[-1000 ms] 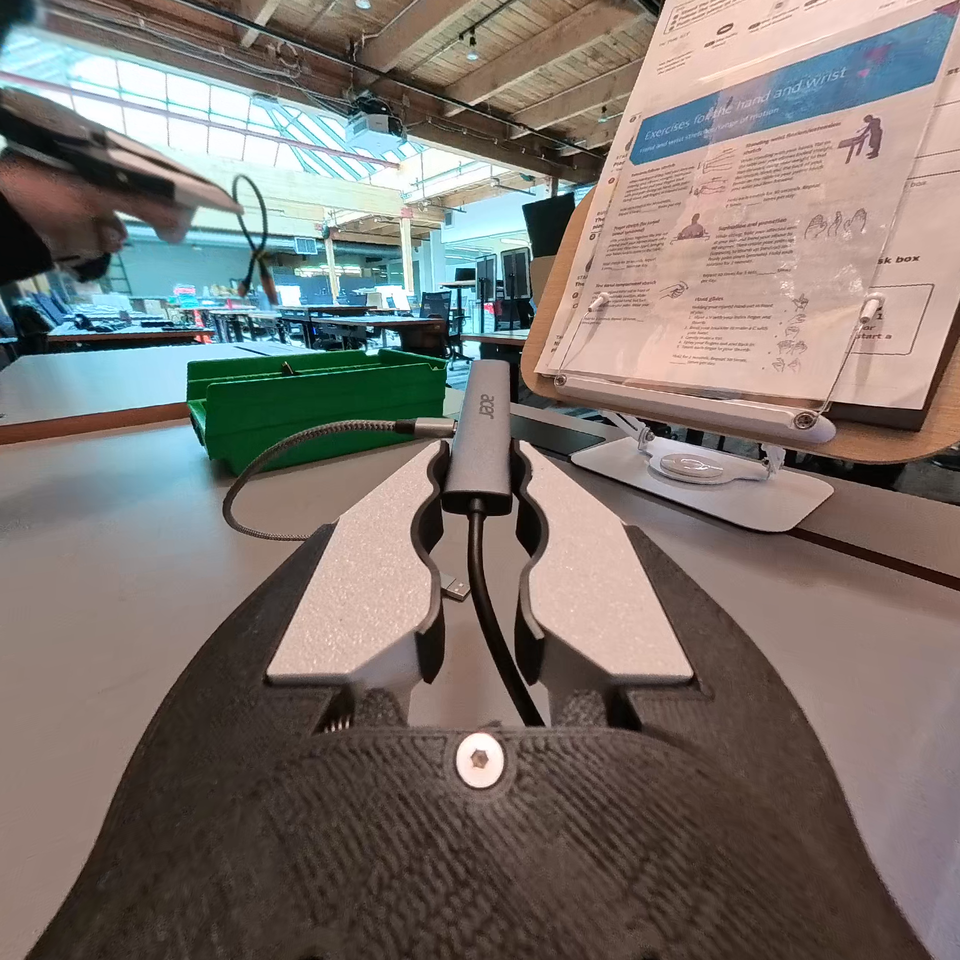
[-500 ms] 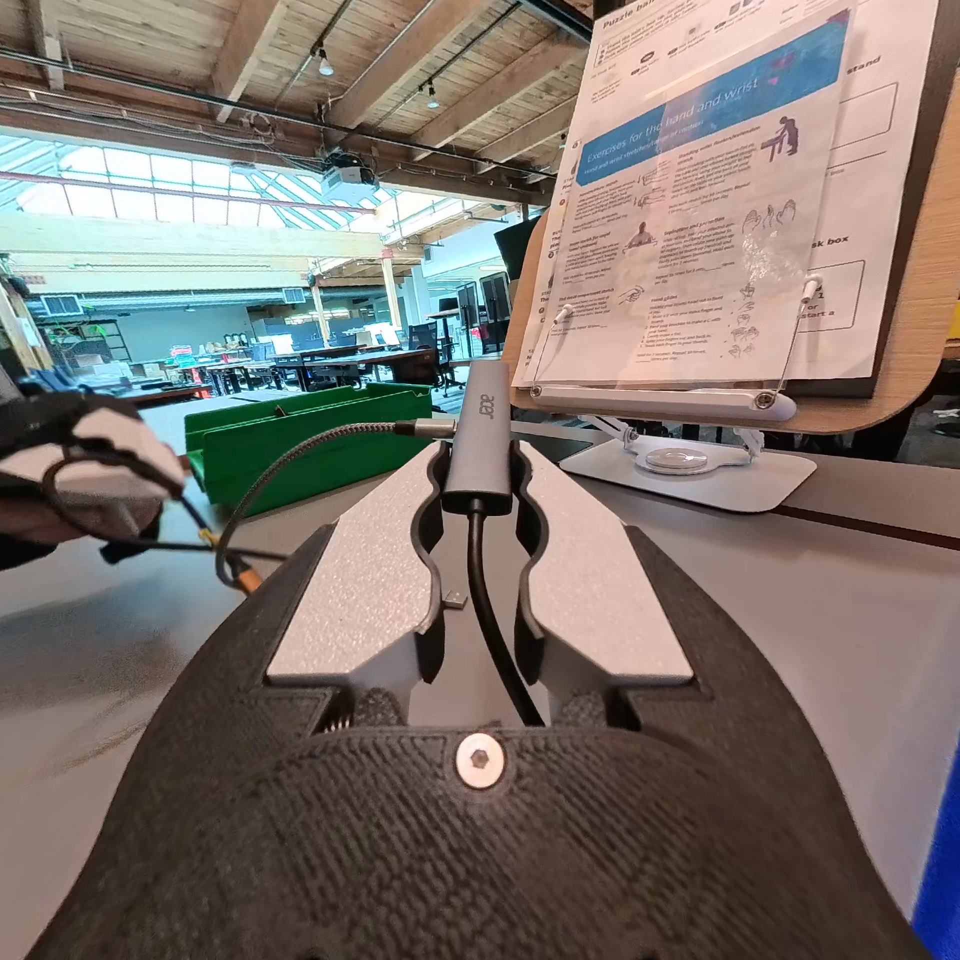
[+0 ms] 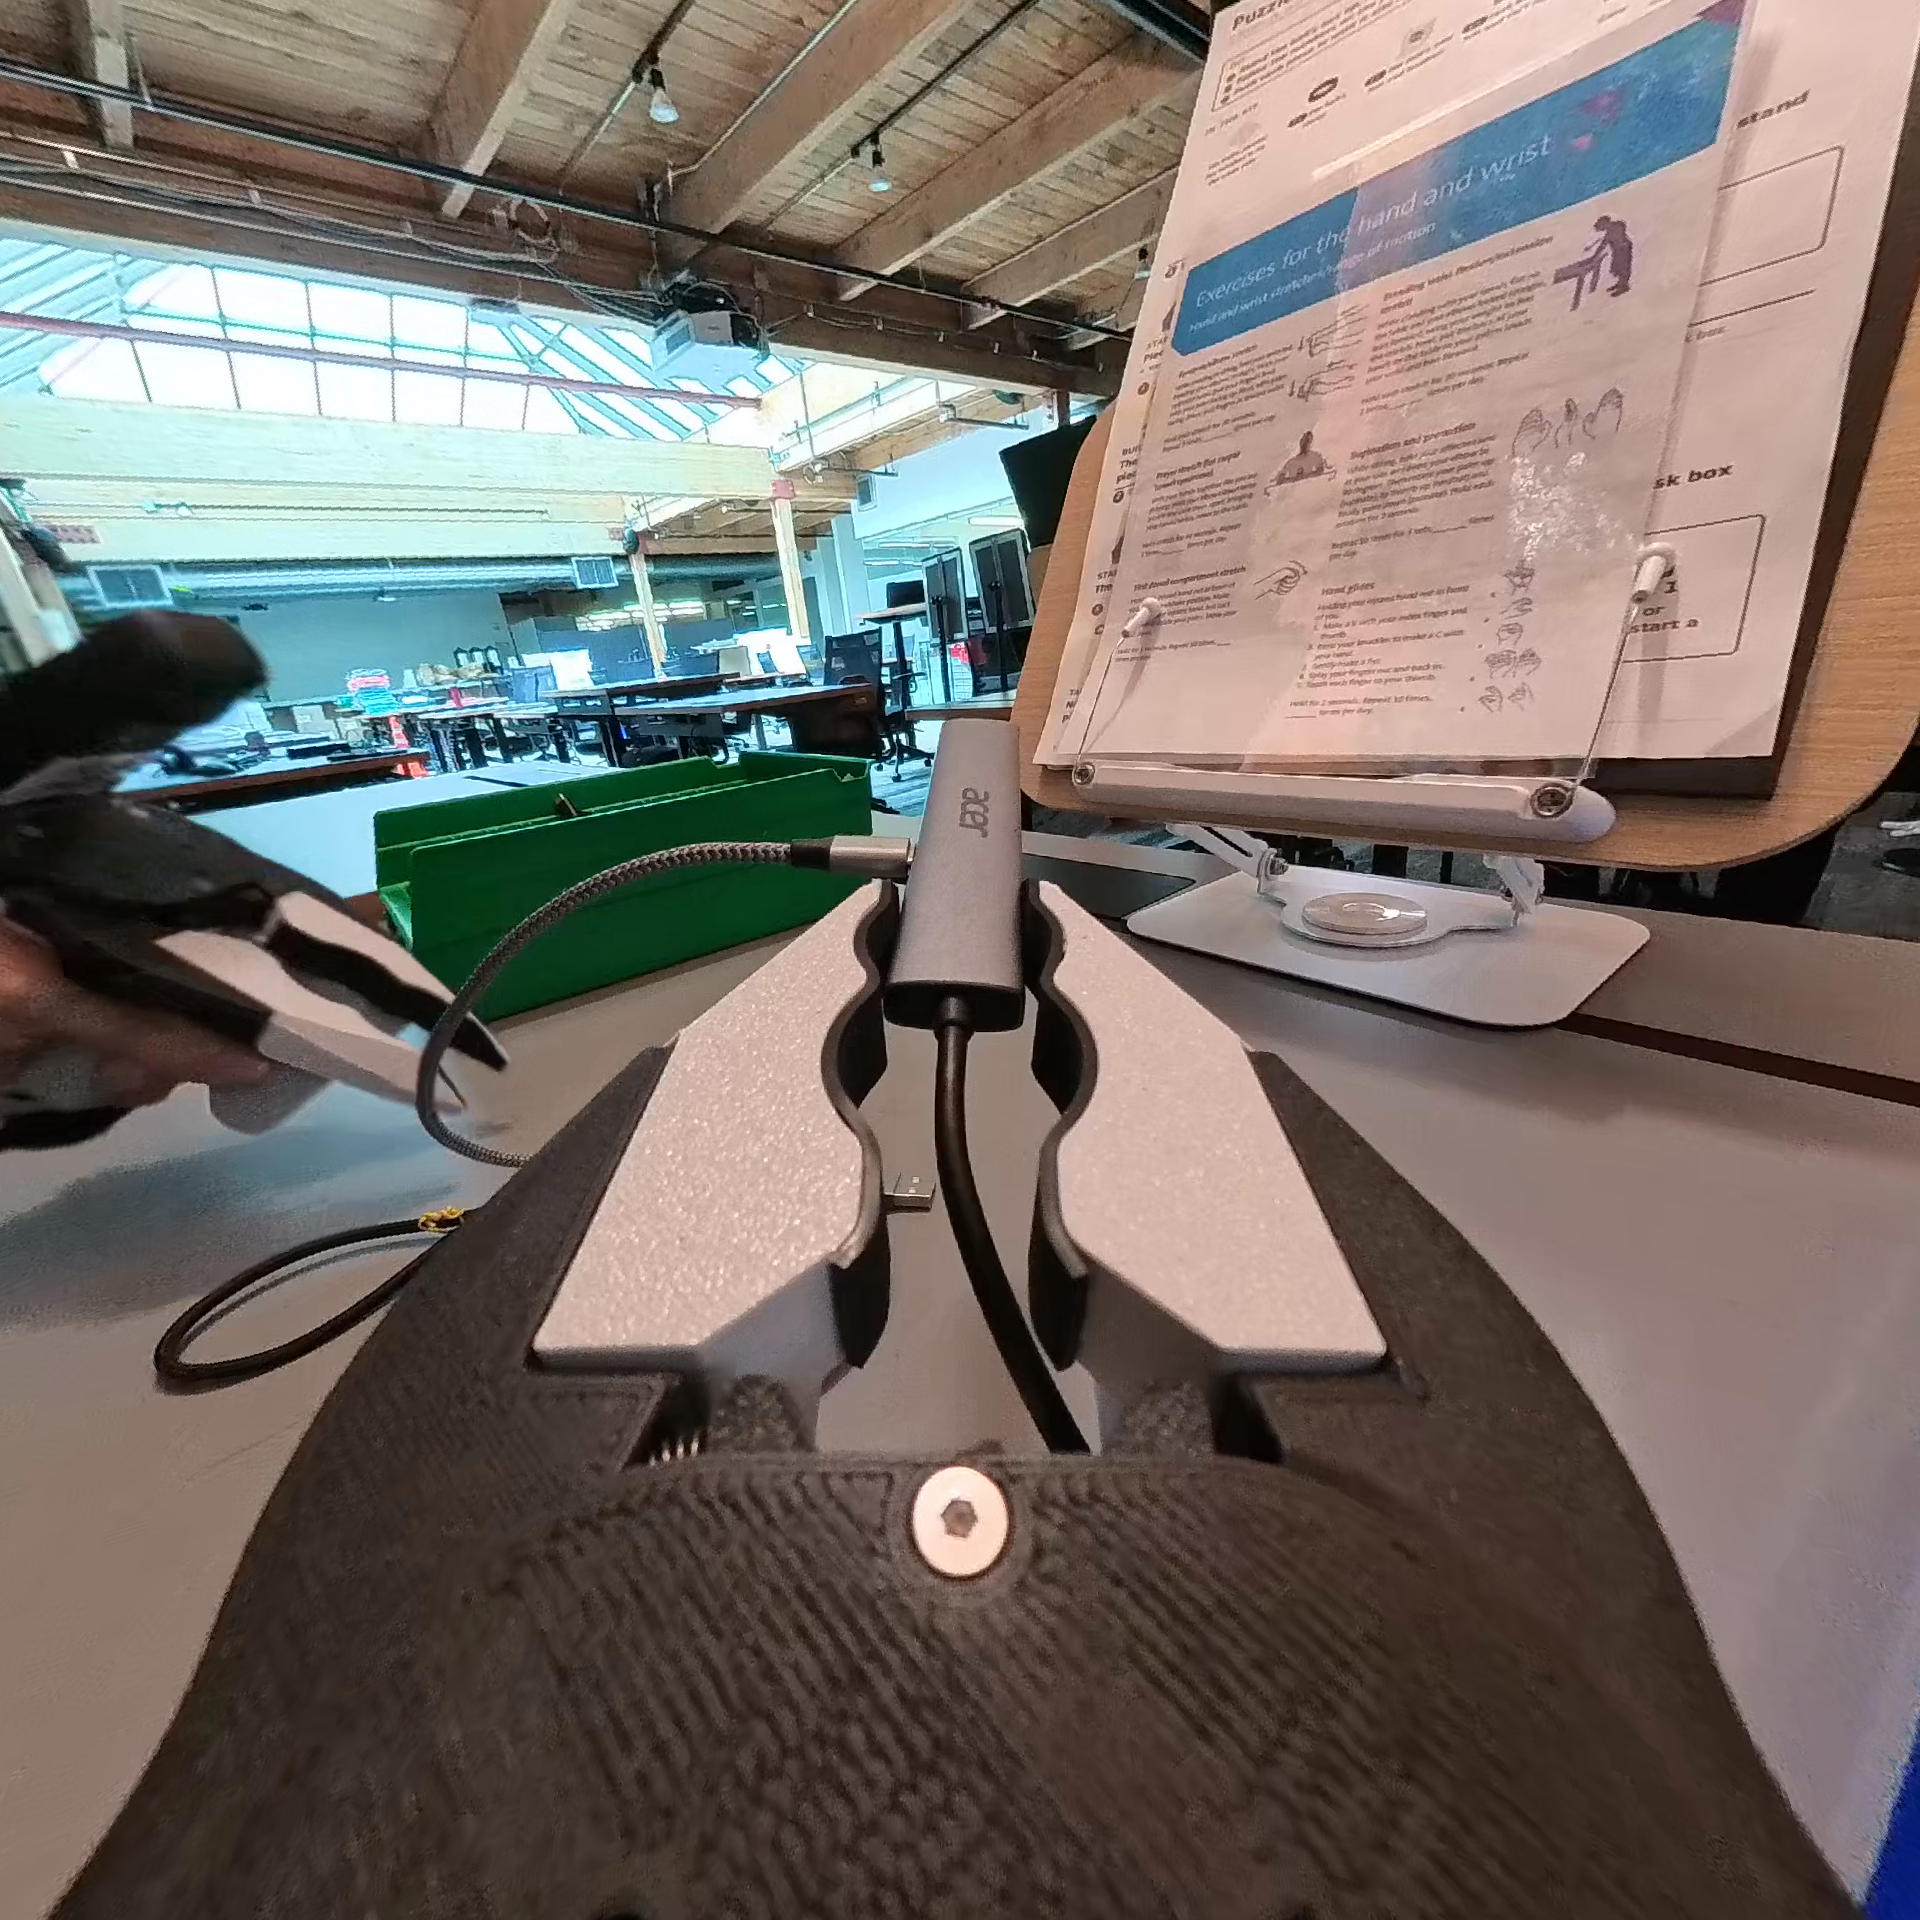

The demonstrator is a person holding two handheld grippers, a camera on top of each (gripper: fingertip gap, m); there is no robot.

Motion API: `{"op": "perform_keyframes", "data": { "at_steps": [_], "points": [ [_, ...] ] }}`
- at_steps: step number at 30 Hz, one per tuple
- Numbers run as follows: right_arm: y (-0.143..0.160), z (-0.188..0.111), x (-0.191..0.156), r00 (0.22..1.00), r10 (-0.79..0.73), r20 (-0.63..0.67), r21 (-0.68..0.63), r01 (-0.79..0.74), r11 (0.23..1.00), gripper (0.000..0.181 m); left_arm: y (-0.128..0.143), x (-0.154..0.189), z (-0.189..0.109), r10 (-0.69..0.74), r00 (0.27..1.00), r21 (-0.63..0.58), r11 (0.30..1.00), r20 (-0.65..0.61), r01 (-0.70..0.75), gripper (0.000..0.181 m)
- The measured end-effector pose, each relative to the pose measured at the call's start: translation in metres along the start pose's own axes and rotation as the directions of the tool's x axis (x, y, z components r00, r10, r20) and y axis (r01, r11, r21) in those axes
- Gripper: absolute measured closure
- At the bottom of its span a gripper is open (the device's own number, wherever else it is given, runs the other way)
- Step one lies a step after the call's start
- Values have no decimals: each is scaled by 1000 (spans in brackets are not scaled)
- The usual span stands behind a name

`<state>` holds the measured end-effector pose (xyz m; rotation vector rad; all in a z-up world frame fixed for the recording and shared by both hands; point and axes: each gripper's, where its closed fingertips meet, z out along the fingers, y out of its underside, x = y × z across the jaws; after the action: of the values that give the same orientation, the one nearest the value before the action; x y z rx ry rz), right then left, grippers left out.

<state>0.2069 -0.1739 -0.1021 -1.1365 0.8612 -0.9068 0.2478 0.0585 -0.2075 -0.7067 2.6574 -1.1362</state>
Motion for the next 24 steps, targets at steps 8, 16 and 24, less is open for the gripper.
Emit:
{"op": "perform_keyframes", "data": {
  "at_steps": [8, 16, 24],
  "points": [
    [0, -1, 0, 1000, -1, 3, -2, 1, 1000, 159, -11, 11, 53, -40, 996, -129, 990, 85, 51, 143],
    [2, 0, -2, 1000, -13, 12, -14, 13, 1000, 159, -31, 17, 63, -68, 996, -115, 991, 54, 74, 143],
    [2, 0, -4, 1000, -22, 17, -17, 22, 1000, 159, -38, 31, 80, 260, 965, -124, 957, -46, -264, 175]
  ]
}}
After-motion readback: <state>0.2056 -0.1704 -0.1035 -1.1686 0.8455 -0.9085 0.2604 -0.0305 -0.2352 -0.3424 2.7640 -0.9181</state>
